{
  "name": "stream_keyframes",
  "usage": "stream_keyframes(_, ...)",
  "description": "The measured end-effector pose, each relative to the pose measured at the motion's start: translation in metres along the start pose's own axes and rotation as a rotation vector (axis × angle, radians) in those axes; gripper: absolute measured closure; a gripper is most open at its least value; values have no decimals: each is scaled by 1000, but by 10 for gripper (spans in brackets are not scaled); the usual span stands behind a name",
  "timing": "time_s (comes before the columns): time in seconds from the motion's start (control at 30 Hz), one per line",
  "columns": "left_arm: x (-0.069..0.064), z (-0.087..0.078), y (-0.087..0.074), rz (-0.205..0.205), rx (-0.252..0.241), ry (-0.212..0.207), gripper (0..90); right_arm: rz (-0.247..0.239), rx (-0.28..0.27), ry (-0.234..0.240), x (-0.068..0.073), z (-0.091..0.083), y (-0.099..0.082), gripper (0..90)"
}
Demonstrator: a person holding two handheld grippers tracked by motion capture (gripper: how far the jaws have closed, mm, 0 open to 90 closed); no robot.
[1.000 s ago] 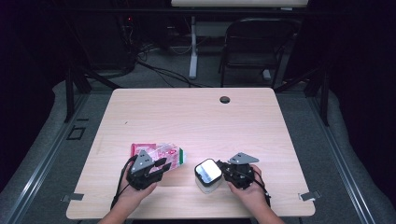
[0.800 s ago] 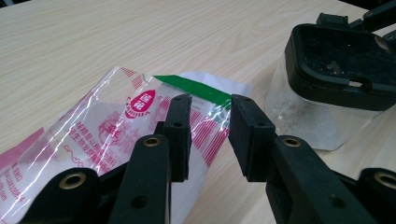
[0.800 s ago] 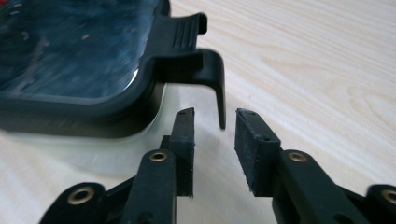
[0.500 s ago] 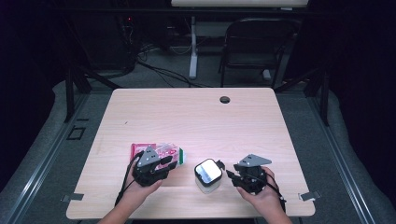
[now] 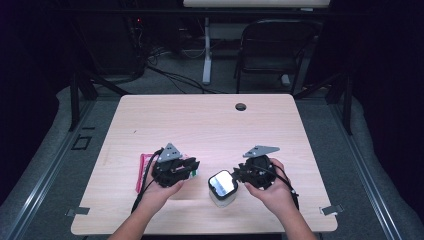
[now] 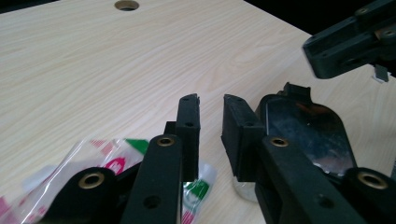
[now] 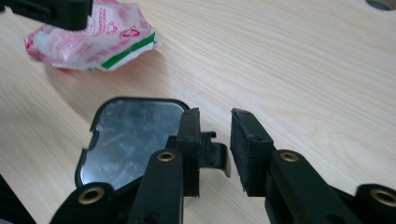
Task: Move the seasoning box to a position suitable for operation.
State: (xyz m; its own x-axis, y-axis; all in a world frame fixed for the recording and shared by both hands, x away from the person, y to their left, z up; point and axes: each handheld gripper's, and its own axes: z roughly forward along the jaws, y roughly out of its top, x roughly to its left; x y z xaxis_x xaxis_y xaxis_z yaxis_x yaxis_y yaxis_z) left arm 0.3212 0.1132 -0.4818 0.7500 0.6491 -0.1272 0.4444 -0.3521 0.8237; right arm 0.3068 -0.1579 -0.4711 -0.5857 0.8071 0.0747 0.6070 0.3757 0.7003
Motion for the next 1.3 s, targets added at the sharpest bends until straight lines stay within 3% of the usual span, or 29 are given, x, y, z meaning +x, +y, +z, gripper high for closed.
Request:
stream_keyframes(0.03, -4, 2, 3, 20, 14, -28, 812, 19, 3, -3, -1, 4, 1, 779)
stream_keyframes(0.1, -6, 2, 3, 30, 15, -35, 830, 26, 0, -9, -1, 5, 1, 789)
stream_keyframes(0.13, -10, 2, 1, 61, 42, -50, 854, 36, -5, -8, -2, 7, 0, 807)
stream_keyframes(0.2, -14, 2, -2, 84, 63, -58, 868, 41, -9, -7, -3, 6, -1, 820)
stream_keyframes(0.3, -18, 3, -8, 97, 92, -72, 899, 48, -5, 14, -2, 7, -3, 823)
stream_keyframes(0.4, -19, 6, -14, 89, 114, -77, 900, 24, 6, -5, 2, 10, -6, 835)
stream_keyframes(0.77, -20, 12, -21, 77, 156, -103, 900, 29, 15, 8, 2, 16, -10, 851)
stream_keyframes(1.0, -26, 17, -26, 104, 211, -130, 900, 67, 12, 41, -3, 16, -12, 854)
stream_keyframes(1.3, -32, 25, -33, 108, 238, -139, 900, 64, 4, 41, -3, 16, -13, 854)
